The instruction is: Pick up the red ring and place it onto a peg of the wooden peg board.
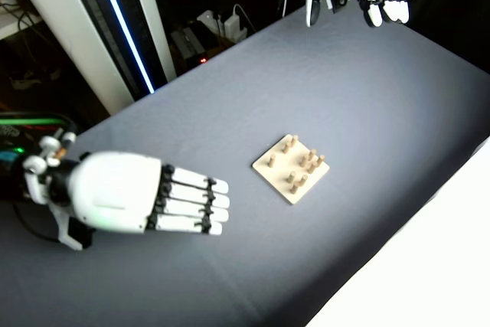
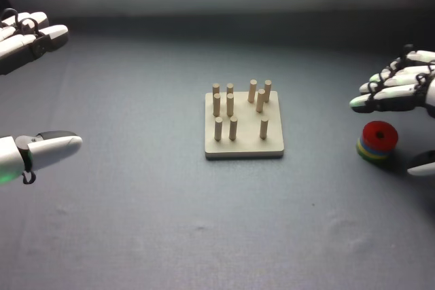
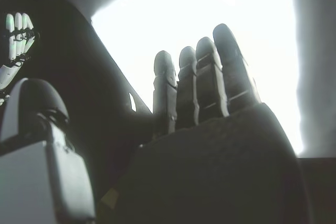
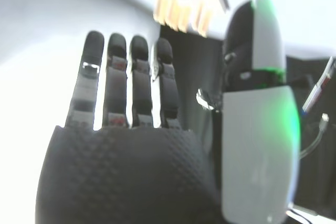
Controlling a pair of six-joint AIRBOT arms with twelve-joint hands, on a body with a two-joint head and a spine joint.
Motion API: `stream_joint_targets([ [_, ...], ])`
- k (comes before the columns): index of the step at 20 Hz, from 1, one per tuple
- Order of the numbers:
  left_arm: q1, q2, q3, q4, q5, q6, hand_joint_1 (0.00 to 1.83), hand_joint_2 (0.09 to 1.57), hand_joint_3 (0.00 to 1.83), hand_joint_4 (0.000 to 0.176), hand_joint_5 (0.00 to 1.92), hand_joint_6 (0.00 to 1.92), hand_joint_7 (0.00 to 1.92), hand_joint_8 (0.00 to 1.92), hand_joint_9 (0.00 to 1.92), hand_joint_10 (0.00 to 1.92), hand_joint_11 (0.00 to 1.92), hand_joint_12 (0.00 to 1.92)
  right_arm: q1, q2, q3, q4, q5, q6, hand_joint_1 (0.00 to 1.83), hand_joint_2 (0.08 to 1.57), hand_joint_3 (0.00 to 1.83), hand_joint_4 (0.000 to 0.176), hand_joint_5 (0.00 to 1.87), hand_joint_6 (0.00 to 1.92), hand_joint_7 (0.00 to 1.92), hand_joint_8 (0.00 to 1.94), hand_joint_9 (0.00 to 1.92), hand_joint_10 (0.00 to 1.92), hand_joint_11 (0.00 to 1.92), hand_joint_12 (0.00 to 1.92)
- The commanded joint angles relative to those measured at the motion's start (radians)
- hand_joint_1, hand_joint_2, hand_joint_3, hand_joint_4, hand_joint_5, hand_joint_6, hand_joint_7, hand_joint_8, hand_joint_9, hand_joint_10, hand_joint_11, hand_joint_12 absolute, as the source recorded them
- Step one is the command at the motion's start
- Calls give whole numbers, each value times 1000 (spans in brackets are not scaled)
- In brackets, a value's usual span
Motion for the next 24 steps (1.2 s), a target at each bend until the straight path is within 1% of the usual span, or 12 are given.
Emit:
stream_joint_targets([
  [1, -14, -2, 6, -4, -122, -6, 624, 1004, 0, 0, 305, 0, 175, 0, 137, 2, 0, 592, 23, -6, 9, 12, 71, 3, 1109, 948, 1, 11, 475, 1, 407, 2, 361, 5, 6, 764],
  [2, -14, -2, 6, -4, -122, -6, 641, 1004, 0, 0, 314, 3, 171, 0, 138, 3, 0, 590, 40, -20, 20, -5, 46, 3, 1072, 951, 1, 31, 494, 6, 429, 7, 382, 8, 16, 775],
  [3, -14, -3, 6, -4, -122, -6, 641, 1004, 0, 0, 314, 3, 171, 0, 138, 3, 0, 590, 47, -30, 28, -13, 31, 3, 1072, 951, 1, 31, 494, 6, 429, 7, 382, 8, 16, 775],
  [4, -14, -4, 6, -4, -122, -6, 639, 1002, 0, 0, 313, 1, 172, 0, 148, 4, 0, 619, 52, -39, 35, -16, 21, 3, 1086, 959, 1, 23, 513, 3, 454, 4, 421, 8, 84, 796],
  [5, -14, -4, 6, -3, -122, -6, 637, 1000, 0, 0, 312, 0, 172, 0, 149, 4, 0, 624, 56, -47, 43, -17, 13, 3, 1088, 959, 0, 27, 523, 5, 475, 9, 451, 16, 137, 821],
  [6, -14, -4, 6, -2, -122, -7, 635, 1001, 0, 0, 308, 0, 171, 0, 146, 2, 0, 588, 60, -56, 52, -17, -1, 3, 1119, 957, 0, 0, 583, 2, 567, 3, 562, 12, 204, 909],
  [11, -14, -6, 9, -2, -114, -8, 620, 1004, 0, 0, 311, 2, 167, 2, 141, 3, 0, 574, 62, -80, 75, -17, -36, 3, 1137, 958, 0, 0, 682, 8, 710, 14, 754, 34, 371, 899],
  [15, -14, -6, 10, 0, -115, -9, 631, 999, 0, 0, 316, 0, 176, 0, 150, 3, 0, 603, 70, -93, 83, -22, -44, 3, 1147, 984, 3, 0, 739, 11, 789, 15, 859, 34, 446, 1040],
  [17, -14, -7, 10, 0, -115, -9, 641, 999, 0, 0, 307, 0, 163, 1, 118, 2, 0, 502, 70, -94, 84, -24, -45, 3, 1174, 975, 0, 0, 777, 7, 852, 12, 937, 41, 512, 1034],
  [20, -14, -8, 10, 1, -112, -9, 616, 998, 0, 0, 324, 1, 188, 2, 161, 8, 0, 647, 70, -95, 84, -26, -47, 3, 1243, 978, 0, 0, 832, 10, 965, 28, 1035, 57, 602, 1082],
  [23, -14, -8, 10, 1, -113, -11, 627, 1003, 1, 0, 322, 1, 186, 1, 173, 7, 0, 698, 70, -95, 85, -26, -48, 3, 1210, 983, 0, 0, 807, 0, 989, 6, 1037, 39, 542, 1161],
  [24, -14, -8, 9, 1, -113, -11, 628, 1004, 1, 0, 327, 2, 188, 1, 171, 5, 0, 702, 70, -94, 85, -26, -51, 3, 1256, 969, 0, 0, 808, 1, 991, 6, 1041, 39, 531, 1154],
])
